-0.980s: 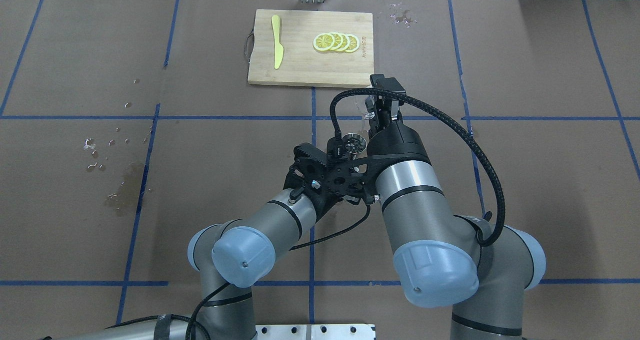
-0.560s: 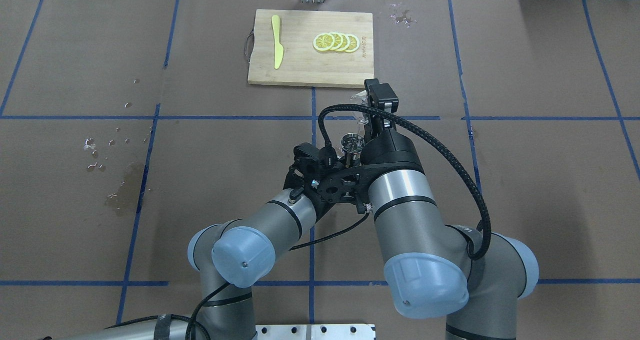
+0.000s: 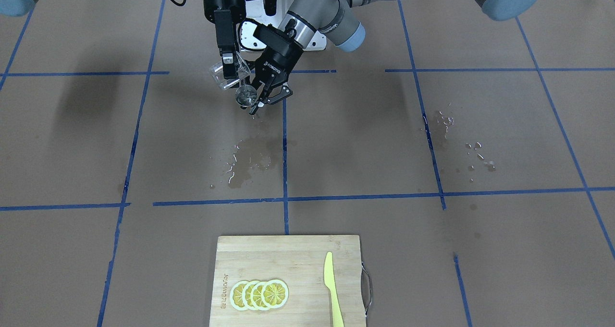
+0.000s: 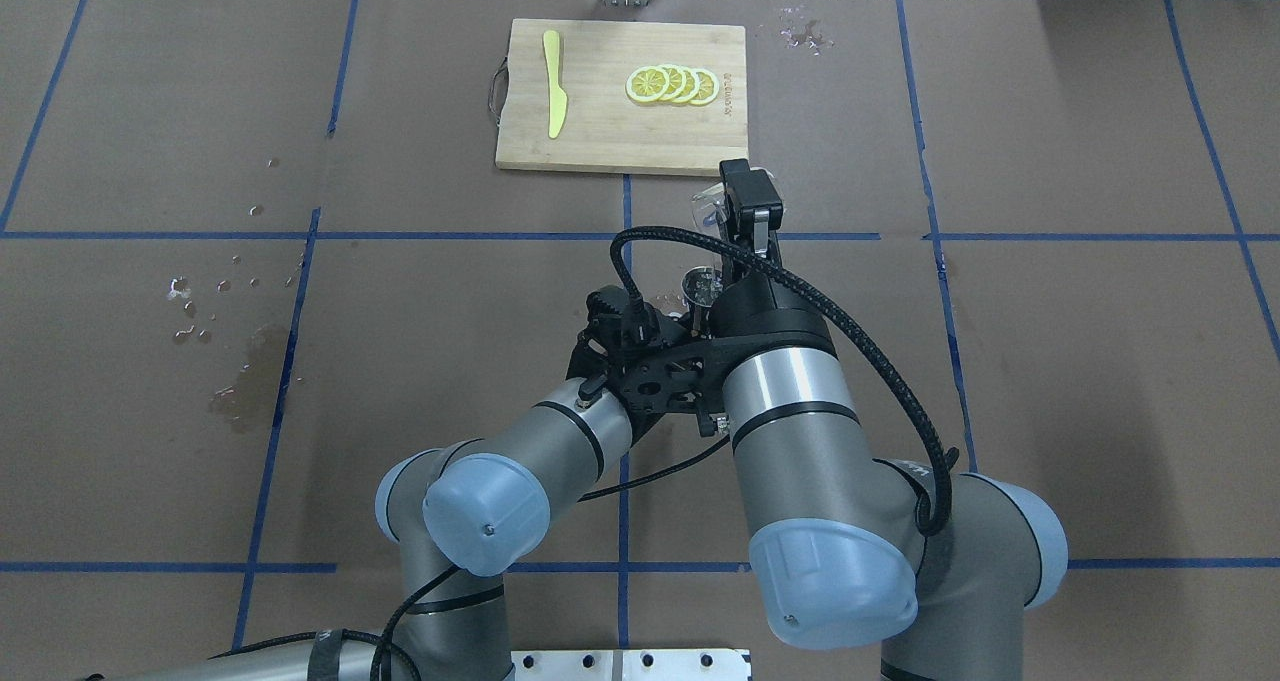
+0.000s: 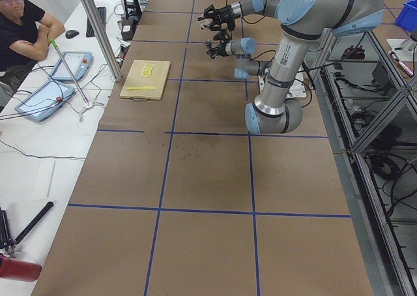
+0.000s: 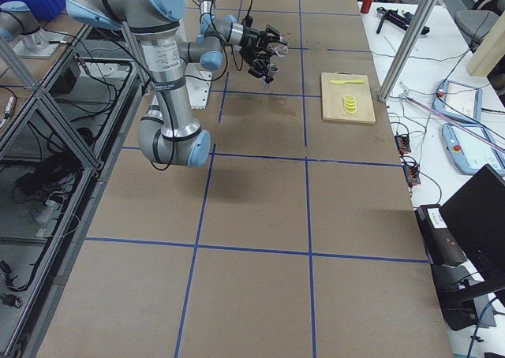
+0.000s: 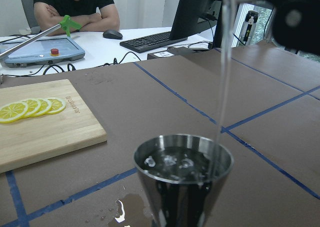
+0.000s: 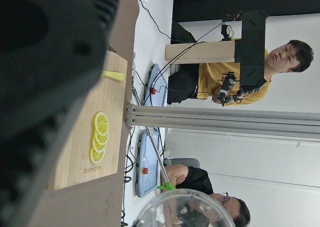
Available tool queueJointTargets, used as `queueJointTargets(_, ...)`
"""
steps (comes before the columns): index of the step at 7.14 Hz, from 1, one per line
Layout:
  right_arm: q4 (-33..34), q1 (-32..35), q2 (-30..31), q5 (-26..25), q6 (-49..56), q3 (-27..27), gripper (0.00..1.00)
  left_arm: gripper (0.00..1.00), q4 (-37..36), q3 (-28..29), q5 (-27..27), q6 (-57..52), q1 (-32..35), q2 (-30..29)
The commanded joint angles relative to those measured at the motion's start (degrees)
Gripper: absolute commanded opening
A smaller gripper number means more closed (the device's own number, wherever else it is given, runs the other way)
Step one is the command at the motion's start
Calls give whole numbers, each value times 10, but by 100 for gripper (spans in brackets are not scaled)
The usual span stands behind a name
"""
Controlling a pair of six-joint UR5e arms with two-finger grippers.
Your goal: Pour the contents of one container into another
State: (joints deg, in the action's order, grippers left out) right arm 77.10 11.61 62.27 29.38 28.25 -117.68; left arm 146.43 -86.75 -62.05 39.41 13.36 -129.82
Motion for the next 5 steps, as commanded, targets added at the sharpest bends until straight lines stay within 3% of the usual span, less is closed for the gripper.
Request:
queueJointTargets(1,-5,0,-3,-1,-5,-2,0,0,1,0,1,0,-1,2)
queueJointTargets(5,-5,3,-9,0,-75,-27,0,0,11,-1,1,4,0,3)
